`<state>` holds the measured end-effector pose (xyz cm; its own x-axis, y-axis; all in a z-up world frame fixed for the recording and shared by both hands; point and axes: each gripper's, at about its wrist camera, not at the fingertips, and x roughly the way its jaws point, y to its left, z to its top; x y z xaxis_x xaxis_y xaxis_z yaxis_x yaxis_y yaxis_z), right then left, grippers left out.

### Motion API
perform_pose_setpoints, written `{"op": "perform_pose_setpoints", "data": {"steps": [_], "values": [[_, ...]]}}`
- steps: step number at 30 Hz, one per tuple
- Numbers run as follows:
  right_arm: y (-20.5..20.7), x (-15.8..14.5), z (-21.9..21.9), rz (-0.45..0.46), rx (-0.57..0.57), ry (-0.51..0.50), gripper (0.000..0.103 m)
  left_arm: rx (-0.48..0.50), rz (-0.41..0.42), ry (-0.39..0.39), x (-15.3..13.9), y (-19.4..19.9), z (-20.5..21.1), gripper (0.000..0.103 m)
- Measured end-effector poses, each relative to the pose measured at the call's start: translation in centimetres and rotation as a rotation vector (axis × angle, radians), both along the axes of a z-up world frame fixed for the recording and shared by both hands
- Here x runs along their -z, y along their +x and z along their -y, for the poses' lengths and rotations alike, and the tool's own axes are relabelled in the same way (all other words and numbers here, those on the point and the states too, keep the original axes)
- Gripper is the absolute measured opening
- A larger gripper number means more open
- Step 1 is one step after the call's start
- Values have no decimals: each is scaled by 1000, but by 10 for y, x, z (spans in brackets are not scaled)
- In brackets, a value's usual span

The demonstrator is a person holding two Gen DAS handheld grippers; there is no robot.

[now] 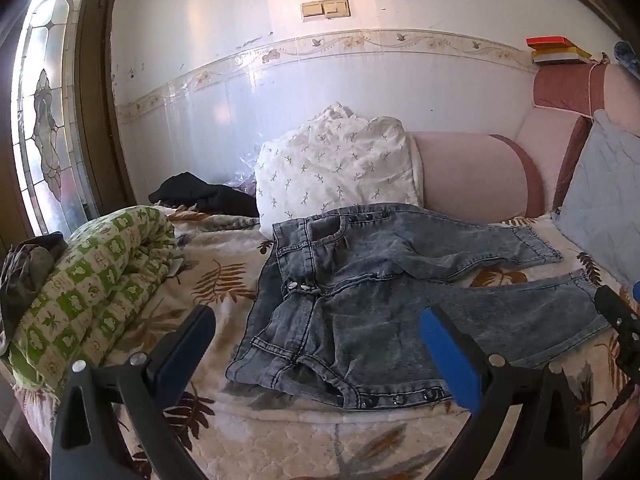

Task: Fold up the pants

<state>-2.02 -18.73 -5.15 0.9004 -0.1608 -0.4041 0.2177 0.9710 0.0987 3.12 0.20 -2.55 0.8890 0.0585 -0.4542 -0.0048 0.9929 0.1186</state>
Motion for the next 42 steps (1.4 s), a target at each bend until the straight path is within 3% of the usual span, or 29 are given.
{"op": "perform_pose_setpoints", "data": {"steps": [34,42], "values": [[-2,2,4,-1,5,10,103,-32,-5,11,2,1,-4,103],[-3,2,6,-3,7,9,103,2,-42,-2,13,11,-10,103]]}}
